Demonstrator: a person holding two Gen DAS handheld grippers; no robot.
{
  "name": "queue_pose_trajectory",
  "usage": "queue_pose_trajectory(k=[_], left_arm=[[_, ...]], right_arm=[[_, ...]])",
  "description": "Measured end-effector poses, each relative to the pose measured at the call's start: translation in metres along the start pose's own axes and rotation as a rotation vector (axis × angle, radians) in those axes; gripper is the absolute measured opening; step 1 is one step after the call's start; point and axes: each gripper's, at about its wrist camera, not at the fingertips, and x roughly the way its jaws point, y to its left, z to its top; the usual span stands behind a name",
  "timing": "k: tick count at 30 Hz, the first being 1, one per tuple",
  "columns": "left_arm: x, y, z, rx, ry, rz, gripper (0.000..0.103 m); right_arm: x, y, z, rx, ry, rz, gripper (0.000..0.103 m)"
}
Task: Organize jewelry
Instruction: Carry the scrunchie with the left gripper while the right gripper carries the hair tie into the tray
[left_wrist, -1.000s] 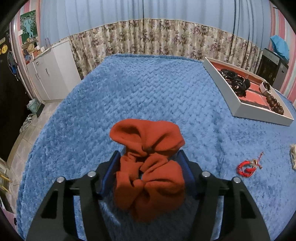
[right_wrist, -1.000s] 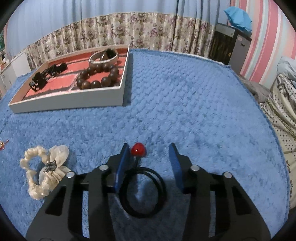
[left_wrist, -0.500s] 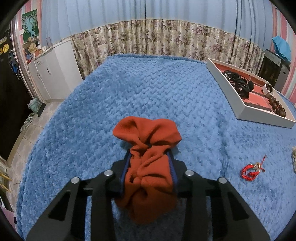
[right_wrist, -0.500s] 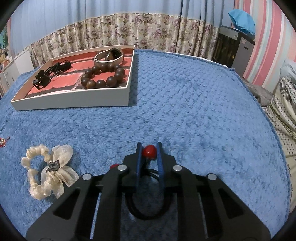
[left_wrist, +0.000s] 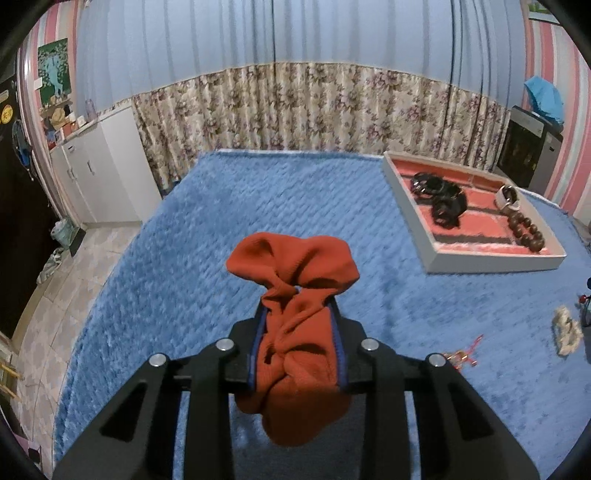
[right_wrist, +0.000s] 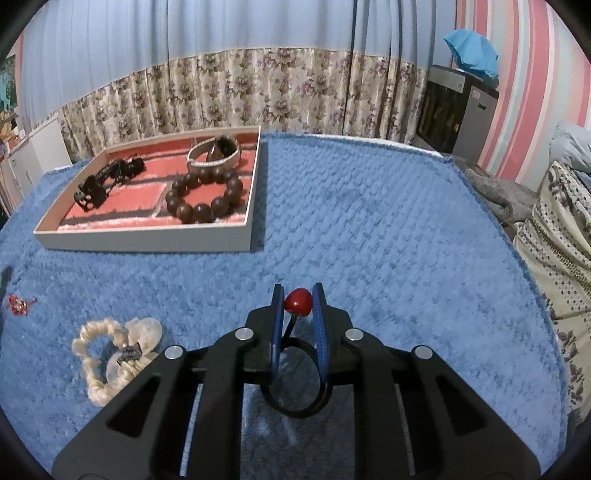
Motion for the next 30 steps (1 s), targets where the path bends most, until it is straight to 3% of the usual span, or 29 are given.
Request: queue_pose_trajectory(k=[12, 22, 30], left_arm=[[-0.006, -0.055, 0.045, 0.055, -0.036, -0.031, 0.030], [0.033, -0.131, 0.086, 0.064, -0.014, -0.095, 0.030], [0.074, -0.185, 0.083, 0.089, 0.051, -0.152, 0.031]], right_arm=[[-0.019, 0.006, 0.056, -0.013, -0.077, 0.004, 0.016], [-0.007, 0.051, 0.123, -0.034, -0.115, 0.073, 0.016], [0.026, 0.090, 0.132, -0.053, -0.067, 0.120, 0.016]])
